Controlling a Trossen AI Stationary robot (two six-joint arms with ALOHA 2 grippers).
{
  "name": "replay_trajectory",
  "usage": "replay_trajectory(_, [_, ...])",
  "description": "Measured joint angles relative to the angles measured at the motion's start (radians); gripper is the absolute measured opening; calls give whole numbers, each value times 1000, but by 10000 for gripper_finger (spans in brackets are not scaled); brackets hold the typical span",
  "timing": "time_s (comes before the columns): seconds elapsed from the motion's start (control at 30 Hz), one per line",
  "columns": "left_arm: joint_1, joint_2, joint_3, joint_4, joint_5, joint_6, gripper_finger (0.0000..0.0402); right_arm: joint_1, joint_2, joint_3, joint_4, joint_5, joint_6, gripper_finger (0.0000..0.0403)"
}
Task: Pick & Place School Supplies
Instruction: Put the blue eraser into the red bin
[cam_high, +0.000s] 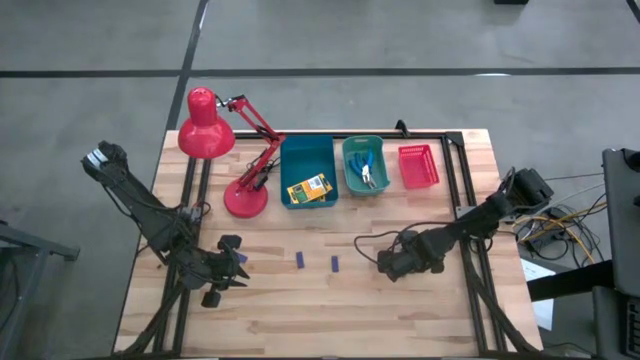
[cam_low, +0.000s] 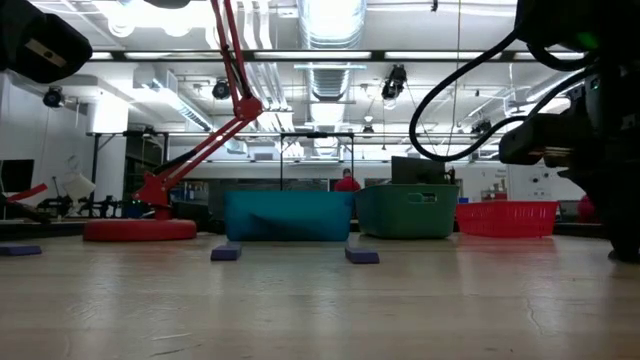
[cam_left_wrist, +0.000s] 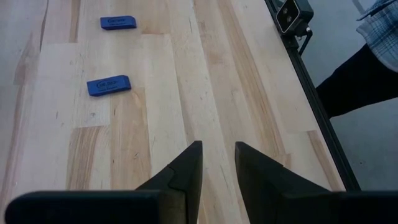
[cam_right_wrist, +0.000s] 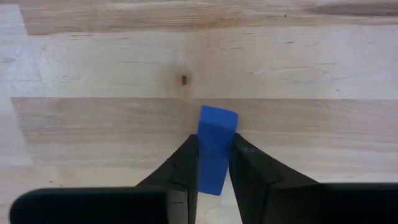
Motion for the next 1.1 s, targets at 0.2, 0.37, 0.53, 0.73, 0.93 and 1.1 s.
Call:
replay_trajectory(0.2, [0,0,0,0,0,0,99,1,0,5,-2,0,-12,63])
replay_trajectory(0.37, [0,0,0,0,0,0,99,1,-8,17,-18,7,-40,65])
replay_trajectory(0.53, [0,0,0,0,0,0,99,1,-28,54,-98,34,-52,64])
replay_trajectory(0.73, [0,0,0,0,0,0,99,1,-66,119,-256,95,-60,64])
replay_trajectory(0.93, [0,0,0,0,0,0,99,-26,-138,195,-450,196,-86,63])
replay_trajectory(1.1, [0,0,0,0,0,0,99,-112,-248,215,-514,221,-189,63])
